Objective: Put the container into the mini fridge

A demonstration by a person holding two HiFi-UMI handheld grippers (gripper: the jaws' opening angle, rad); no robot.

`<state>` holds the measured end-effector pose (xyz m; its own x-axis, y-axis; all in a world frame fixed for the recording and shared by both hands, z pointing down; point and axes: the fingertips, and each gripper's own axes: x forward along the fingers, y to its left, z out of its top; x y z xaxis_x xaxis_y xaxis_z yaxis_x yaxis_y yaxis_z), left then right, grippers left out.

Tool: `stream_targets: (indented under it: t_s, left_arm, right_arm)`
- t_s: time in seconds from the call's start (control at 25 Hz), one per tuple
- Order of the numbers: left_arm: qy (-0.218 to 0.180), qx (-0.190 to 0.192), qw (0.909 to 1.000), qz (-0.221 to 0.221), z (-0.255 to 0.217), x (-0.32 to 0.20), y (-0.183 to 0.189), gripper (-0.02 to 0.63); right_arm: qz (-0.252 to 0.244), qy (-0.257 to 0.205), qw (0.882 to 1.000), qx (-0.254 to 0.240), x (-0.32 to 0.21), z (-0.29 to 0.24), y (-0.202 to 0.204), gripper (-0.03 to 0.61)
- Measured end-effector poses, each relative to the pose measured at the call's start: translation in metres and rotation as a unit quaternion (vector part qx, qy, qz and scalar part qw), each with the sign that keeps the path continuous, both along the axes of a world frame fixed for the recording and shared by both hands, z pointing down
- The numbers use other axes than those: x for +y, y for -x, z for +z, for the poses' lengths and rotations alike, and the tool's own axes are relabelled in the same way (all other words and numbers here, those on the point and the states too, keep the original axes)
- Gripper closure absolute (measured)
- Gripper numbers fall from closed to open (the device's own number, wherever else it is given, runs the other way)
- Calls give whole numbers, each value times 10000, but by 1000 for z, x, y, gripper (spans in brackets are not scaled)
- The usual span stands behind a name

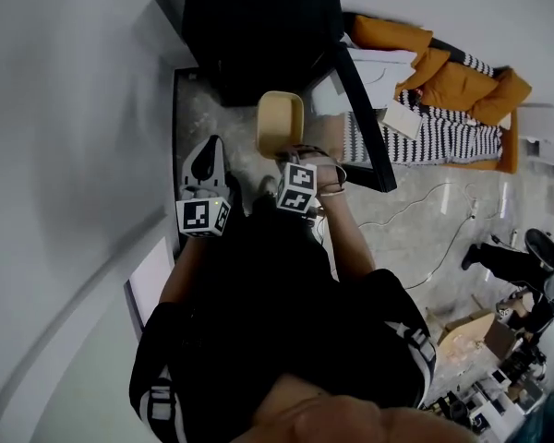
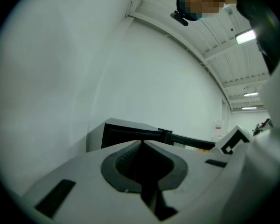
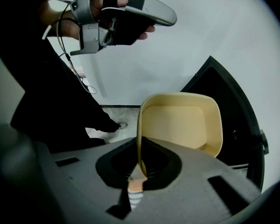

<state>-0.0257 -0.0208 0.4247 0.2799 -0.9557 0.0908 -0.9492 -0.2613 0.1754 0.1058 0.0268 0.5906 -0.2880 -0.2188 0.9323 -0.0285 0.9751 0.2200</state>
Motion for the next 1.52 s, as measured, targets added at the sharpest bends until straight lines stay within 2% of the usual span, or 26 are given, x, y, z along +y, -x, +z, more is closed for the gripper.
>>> stream_targets:
  t_s: [0.12,0.24,0.64,1.24,1.52]
  left_arm:
    - [-67,-21,9999,99,-6,-19,8,601]
    - [40,28,10000,87,-11,-37,17,601]
    - [100,91,9999,90,8,-67,35,601]
    - [178,180,9996,140,24,-80,36,601]
    - [248,225,9994,90,34,-88,41,601]
  right_arm:
    - [72,25,10000,24,-20,2,11,575]
    - [123,114,9998,89,-35,13,19,575]
    - [269,256,9989,291,-77,47,27,575]
    - [57,451,9976,522,-127,118,42,576]
    - [158,433,9965,697,-153,155,36,575]
